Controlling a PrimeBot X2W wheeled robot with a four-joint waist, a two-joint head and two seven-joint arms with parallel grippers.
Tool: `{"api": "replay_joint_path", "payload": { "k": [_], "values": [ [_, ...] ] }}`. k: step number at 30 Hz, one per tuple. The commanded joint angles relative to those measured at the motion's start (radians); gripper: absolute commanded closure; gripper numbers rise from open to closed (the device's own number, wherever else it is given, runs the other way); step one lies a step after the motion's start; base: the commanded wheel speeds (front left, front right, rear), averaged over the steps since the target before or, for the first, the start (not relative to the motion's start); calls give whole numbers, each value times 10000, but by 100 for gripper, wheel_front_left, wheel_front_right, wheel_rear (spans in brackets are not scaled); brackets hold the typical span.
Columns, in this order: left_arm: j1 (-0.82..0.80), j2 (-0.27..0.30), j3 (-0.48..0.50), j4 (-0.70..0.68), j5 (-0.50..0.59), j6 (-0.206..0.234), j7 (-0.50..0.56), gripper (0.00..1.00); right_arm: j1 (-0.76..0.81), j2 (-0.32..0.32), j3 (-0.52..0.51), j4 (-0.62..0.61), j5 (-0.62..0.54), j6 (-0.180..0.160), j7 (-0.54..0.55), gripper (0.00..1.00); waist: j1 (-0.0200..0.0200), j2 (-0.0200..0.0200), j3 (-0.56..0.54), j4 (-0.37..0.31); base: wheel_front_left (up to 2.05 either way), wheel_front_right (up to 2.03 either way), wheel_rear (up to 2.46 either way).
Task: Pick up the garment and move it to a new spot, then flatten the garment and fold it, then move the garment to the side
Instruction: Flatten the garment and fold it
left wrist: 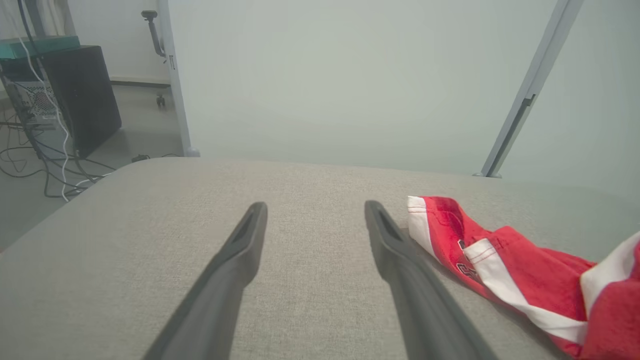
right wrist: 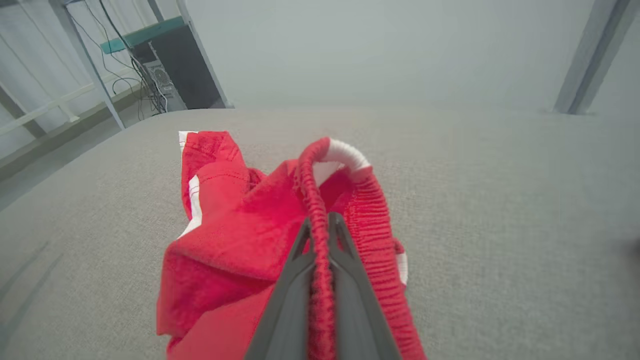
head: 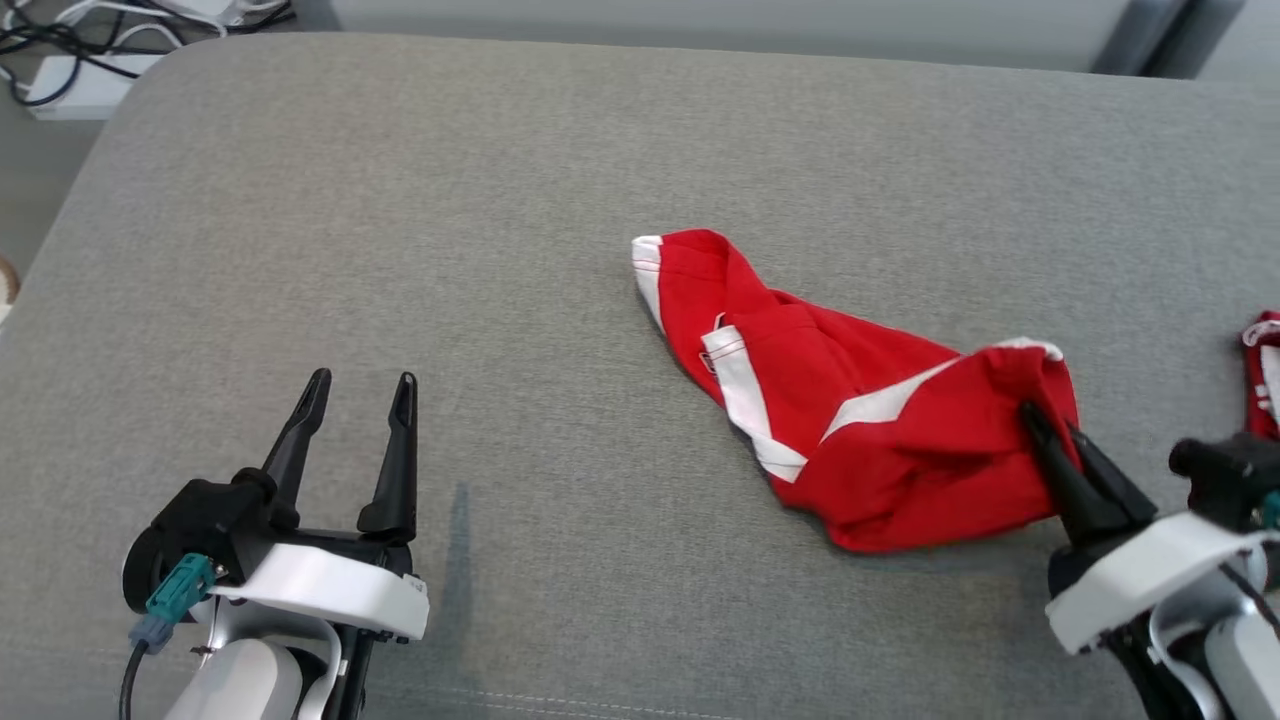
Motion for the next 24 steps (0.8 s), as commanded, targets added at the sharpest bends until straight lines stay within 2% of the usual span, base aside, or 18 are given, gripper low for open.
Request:
{"api": "replay_joint_path", "payload": {
  "k": [1, 5, 9, 10, 11, 12, 13, 14, 19, 24],
  "values": [
    [-277, 364, 388, -375, 100, 104, 71, 0, 639, 252, -314, -524, -130, 35, -177, 100, 0, -1, -6, -541, 0, 0, 0],
    [-251, 573, 425, -631, 144, 217, 335, 0, 1756, 942, -828, -1099, -457, 35, -364, 100, 0, -1, 70, -1035, 0, 0, 0],
    [-149, 721, 476, -849, 152, 342, 516, 0, 2378, 1202, -842, -1019, -753, 35, -453, 100, 0, -1, 57, -1366, 0, 0, 0],
    [-115, 758, 494, -896, 153, 374, 551, 0, 2469, 1276, -856, -942, -756, 35, -499, 87, 0, -1, 50, -1429, 0, 0, 0],
    [-86, 786, 495, -934, 145, 390, 599, 0, 2554, 1308, -805, -870, -768, 35, -521, 66, 0, -1, 39, -1467, 0, 0, 0],
    [-55, 816, 504, -970, 139, 409, 634, 0, 2638, 1387, -825, -776, -705, 35, -553, 53, 0, -1, 25, -1510, 0, 0, 0],
    [-25, 846, 507, -1003, 134, 422, 671, 0, 2703, 1443, -808, -705, -628, 35, -590, 21, 0, -1, 14, -1546, 0, 0, 0],
    [-5, 867, 507, -1033, 130, 435, 699, 0, 2767, 1466, -764, -643, -548, 35, -618, 0, 0, -1, 3, -1567, 0, 0, 0],
    [99, 974, 544, -1166, 130, 549, 799, 0, 3043, 1321, -781, -713, -69, 35, -1106, 0, 0, -1, -66, -1635, 0, 0, 0],
    [305, 1041, 648, -1261, 101, 718, 817, 0, 3312, 690, -1186, -1574, 496, 35, -1634, 0, 0, -1, -258, -1638, 0, 0, 0]
  ]
}}
